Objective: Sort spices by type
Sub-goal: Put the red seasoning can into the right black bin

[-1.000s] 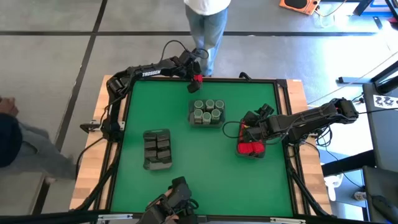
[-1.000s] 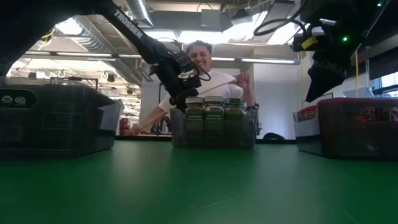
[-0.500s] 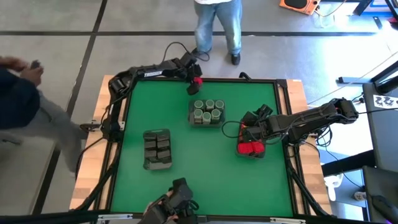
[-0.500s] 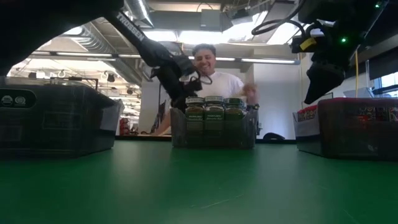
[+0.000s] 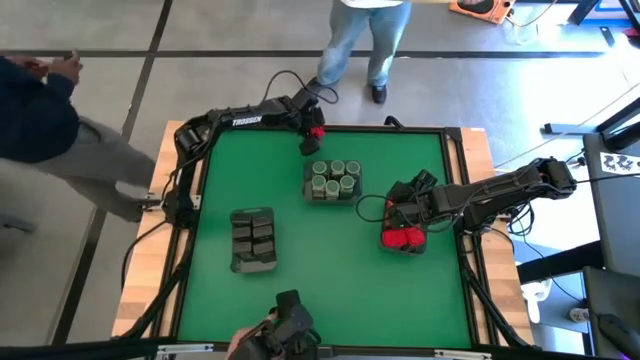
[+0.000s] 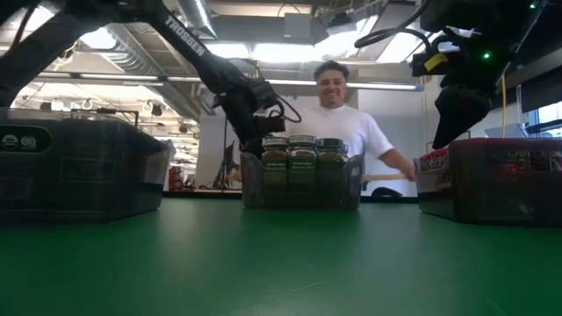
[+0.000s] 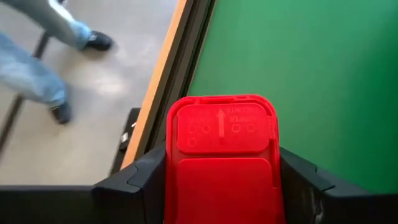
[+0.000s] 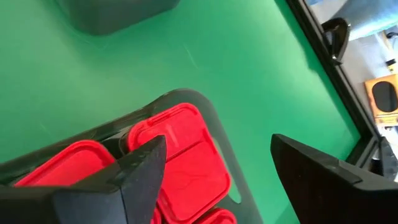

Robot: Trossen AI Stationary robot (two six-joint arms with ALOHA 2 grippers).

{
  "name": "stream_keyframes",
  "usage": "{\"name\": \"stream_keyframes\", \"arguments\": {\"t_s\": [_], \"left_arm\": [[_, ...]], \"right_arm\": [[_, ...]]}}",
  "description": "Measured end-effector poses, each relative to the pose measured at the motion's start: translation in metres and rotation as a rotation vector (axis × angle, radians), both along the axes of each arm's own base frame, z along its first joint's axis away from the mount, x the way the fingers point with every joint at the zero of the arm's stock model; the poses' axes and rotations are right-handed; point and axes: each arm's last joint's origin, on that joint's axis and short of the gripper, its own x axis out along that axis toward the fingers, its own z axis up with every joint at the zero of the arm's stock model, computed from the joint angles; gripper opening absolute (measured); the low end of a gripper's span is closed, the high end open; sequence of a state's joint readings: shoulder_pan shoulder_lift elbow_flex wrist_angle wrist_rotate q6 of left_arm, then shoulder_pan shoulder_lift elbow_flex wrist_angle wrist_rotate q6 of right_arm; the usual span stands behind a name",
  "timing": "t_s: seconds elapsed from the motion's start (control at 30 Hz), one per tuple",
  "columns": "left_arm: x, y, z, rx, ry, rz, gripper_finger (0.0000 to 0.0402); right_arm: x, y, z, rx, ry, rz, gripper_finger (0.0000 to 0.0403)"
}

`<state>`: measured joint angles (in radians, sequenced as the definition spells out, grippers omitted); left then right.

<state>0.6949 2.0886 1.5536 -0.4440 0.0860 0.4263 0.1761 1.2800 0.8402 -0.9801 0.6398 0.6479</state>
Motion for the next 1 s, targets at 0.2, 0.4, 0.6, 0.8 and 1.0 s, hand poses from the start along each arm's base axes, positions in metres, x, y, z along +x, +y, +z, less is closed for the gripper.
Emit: {"name": "stream_keyframes", "arguments": {"t_s": [0.2, 0.4, 0.6, 0.8, 1.0], "left_arm": [[0.009, -0.031, 0.035, 0.125, 0.041, 0.002, 0.0209], [0.016, -0.077, 0.086, 0.251, -0.012, 0.004, 0.0209], [0.034, -0.149, 0.117, 0.268, -0.127, -0.134, 0.0212], [0.065, -0.227, 0.119, 0.28, -0.256, -0.316, 0.0213], [0.092, -0.294, 0.107, 0.336, -0.396, -0.403, 0.0214]], "right_arm": [[0.002, 0.001, 0.004, 0.01, -0.022, -0.006, 0.0289], [0.008, 0.016, 0.03, 0.007, -0.071, 0.059, 0.0289], [0.001, 0.045, 0.056, 0.007, -0.135, 0.114, 0.0289], [-0.023, 0.077, 0.062, 0.022, -0.184, 0.113, 0.0289], [-0.052, 0.102, 0.062, 0.057, -0.251, 0.083, 0.0289]]}}
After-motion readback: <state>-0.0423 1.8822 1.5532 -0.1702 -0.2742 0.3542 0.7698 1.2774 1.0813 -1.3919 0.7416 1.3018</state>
